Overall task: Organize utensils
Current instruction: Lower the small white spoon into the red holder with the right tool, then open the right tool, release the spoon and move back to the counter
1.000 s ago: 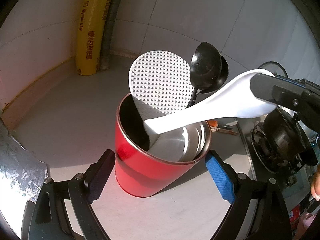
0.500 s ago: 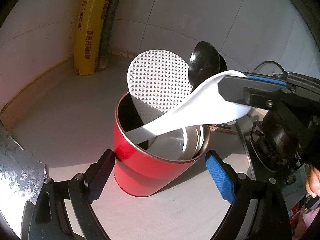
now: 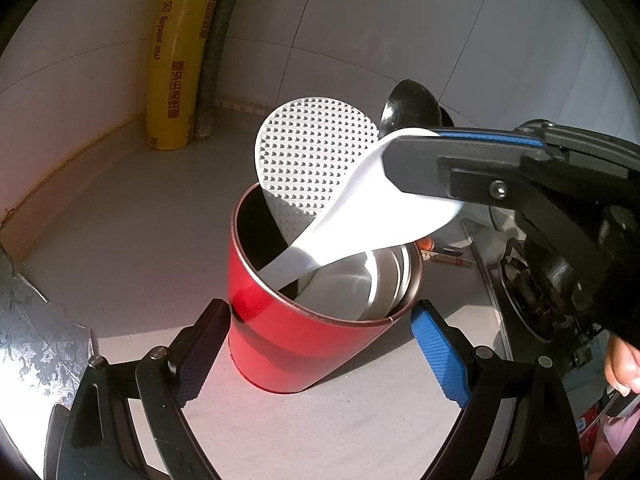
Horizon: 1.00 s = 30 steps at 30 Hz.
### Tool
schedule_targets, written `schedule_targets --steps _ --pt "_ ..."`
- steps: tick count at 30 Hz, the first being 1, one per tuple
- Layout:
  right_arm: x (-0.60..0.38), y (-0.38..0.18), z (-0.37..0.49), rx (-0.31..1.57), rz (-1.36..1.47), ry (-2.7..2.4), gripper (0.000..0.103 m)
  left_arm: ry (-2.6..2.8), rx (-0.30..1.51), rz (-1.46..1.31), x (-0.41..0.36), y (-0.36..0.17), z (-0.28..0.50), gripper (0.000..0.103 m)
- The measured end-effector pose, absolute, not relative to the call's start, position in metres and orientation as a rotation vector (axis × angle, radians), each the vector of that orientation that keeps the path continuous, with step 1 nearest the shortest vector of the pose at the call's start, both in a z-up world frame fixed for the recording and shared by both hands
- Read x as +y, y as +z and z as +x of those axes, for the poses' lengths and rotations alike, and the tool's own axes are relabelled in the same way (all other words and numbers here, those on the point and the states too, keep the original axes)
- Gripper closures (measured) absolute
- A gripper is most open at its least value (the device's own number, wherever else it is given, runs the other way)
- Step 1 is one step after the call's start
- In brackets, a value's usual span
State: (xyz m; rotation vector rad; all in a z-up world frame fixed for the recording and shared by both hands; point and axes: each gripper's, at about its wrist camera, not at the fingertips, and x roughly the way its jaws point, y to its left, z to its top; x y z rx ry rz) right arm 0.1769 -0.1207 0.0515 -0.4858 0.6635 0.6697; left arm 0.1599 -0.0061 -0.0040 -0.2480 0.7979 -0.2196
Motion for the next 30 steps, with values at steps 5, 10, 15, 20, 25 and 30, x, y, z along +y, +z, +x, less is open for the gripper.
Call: schedule_targets --steps 5,10,15,20,25,30 --pt "-0.119 0.048 0.182 0.691 -0.448 0.694 0.091 -0.209 0.789 -0.25 -0.006 -0.003 0.159 0.011" --pt "-0.12 0.043 0.187 0.719 -0.414 0.713 0.09 -0.205 0.788 -0.244 -0.008 -0.003 0.159 0.011" --pt "-0.119 0.036 0.191 0.752 -0.393 0.727 0.09 -0.197 0.791 -0.235 -0.007 -0.004 0.158 0.011" --pt "-0.117 0.03 0.194 0.779 -0.381 0.738 0.09 -0.193 0.792 -0.228 -0.007 -0.005 0.159 0.011" --pt "-0.116 0.024 0.196 0.803 -0.374 0.747 0.089 -0.187 0.79 -0.223 -0.006 -0.006 0.161 0.011" --pt "-0.116 0.023 0.196 0.809 -0.369 0.751 0.089 -0.187 0.785 -0.212 -0.007 -0.006 0.162 0.011"
